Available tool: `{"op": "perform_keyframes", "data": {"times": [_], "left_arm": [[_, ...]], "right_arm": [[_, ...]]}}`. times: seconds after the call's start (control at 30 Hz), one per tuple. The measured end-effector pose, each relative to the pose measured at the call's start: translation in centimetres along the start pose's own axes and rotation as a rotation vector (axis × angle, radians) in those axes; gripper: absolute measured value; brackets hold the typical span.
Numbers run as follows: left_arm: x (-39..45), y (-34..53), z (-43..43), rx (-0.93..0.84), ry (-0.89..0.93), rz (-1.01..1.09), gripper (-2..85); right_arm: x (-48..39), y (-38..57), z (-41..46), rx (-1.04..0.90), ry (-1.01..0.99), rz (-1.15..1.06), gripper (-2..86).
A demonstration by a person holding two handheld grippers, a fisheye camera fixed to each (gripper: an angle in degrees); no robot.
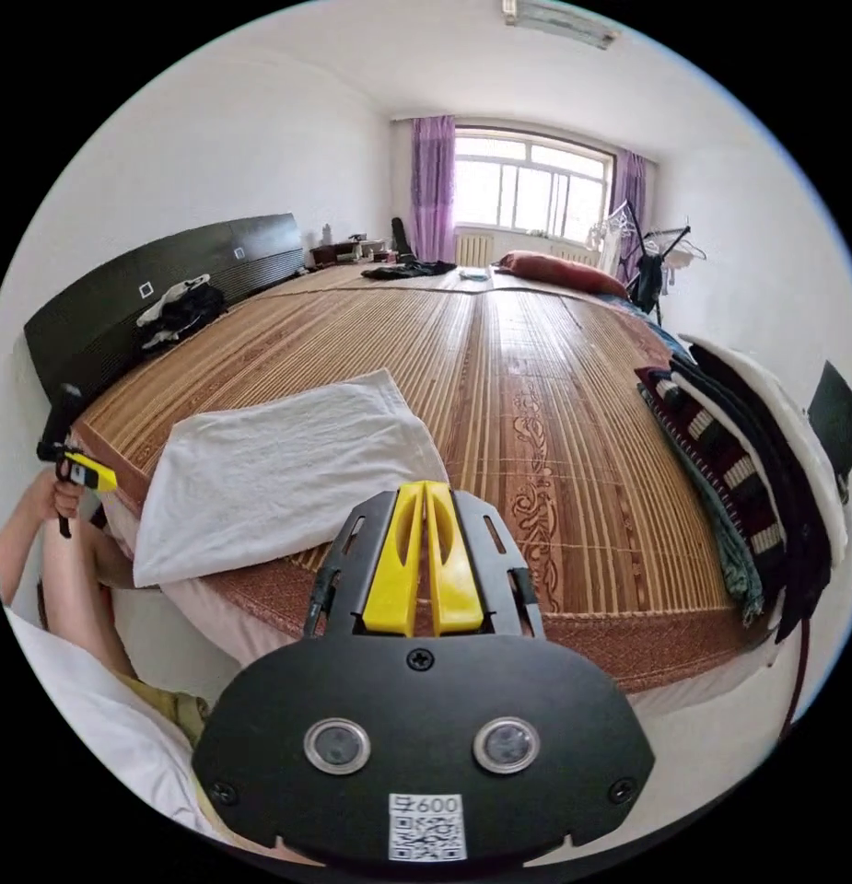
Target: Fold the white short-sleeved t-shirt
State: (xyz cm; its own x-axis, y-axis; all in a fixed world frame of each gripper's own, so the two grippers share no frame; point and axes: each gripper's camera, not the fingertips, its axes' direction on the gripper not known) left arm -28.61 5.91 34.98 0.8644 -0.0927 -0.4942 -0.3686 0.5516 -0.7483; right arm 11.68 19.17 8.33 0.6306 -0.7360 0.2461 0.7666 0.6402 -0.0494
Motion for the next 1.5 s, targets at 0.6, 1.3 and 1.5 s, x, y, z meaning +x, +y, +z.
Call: {"op": "perform_keyframes", "data": {"times": [0.6,1.3,1.5], "left_arm": [[8.5,-7.0,7.7,-0.218,-0.627,0.129,0.4],[21.8,18.4,15.2,0.334,-0.352,0.009,11.7],[20.7,20.0,15.7,0.401,-0.278,-0.058,11.0]], "right_arm": [[-0.6,-17.8,8.5,-0.389,0.523,-0.388,-0.8],[-26.3,-20.6,-2.7,-0.343,-0.238,-0.786,6.2],[-23.9,-22.3,-2.4,-0.393,-0.336,-0.713,3.5]]}}
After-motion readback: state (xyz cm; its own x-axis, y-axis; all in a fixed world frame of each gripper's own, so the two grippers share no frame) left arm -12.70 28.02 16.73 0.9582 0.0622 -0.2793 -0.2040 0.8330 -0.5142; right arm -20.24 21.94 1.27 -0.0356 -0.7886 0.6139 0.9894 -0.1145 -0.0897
